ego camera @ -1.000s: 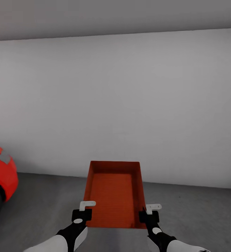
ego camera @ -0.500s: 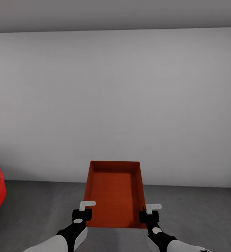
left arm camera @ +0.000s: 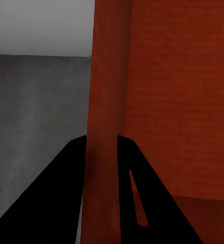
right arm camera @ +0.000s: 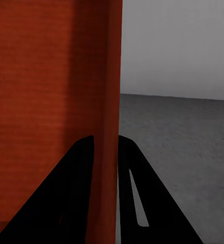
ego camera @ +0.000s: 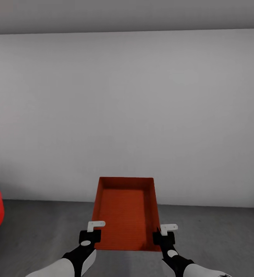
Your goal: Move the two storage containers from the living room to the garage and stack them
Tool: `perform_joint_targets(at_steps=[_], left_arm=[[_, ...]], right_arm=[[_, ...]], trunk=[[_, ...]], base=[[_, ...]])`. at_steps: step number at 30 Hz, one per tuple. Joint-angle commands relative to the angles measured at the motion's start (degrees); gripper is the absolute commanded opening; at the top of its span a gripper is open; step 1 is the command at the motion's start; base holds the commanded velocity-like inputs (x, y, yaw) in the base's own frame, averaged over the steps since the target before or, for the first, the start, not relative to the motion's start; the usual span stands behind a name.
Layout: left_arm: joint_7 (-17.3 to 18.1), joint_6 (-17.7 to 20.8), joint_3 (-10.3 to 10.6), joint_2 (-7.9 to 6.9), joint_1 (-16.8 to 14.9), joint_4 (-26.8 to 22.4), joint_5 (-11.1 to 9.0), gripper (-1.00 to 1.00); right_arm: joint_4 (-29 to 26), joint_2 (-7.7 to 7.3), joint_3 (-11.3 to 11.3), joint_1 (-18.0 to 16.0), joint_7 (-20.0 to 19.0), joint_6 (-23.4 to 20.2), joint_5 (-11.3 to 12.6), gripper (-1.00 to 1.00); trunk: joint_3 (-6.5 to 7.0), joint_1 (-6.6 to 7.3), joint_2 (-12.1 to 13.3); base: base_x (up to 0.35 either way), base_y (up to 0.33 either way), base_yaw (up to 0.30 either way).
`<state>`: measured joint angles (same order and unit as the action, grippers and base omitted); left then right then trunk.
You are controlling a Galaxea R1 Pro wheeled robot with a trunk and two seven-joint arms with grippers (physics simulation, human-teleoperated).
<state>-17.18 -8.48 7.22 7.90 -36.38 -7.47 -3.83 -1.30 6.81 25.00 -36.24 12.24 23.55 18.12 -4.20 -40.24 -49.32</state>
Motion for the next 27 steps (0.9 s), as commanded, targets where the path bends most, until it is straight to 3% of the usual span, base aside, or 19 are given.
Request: perform_joint_targets(at_steps=[1, 17, 27], left_arm=[[-1.19, -0.31, -3.26, 0.02, -0.09, -0.45, 0.58, -1.0], [-1.19, -0.37, -3.26, 0.02, -0.09, -0.45, 0.58, -1.0], [-1.28, -0.39, -3.26, 0.02, -0.09, -0.53, 0.58, -1.0]], right_arm=[[0.07, 0.31, -0.92, 0.0, -0.02, -0.17, -0.18, -1.0], [0.07, 0.31, -0.92, -0.04, -0.02, -0.17, -0.11, -1.0], [0.07, 0.31, -0.92, -0.04, -0.02, -0.16, -0.18, -1.0]], trunk=[[-0.09, -0.04, -0.07], [-0.09, -0.04, -0.07], [-0.09, -0.04, -0.07]], base=[[0.296, 0.0, 0.0], [0.304, 0.0, 0.0], [0.028, 0.0, 0.0]])
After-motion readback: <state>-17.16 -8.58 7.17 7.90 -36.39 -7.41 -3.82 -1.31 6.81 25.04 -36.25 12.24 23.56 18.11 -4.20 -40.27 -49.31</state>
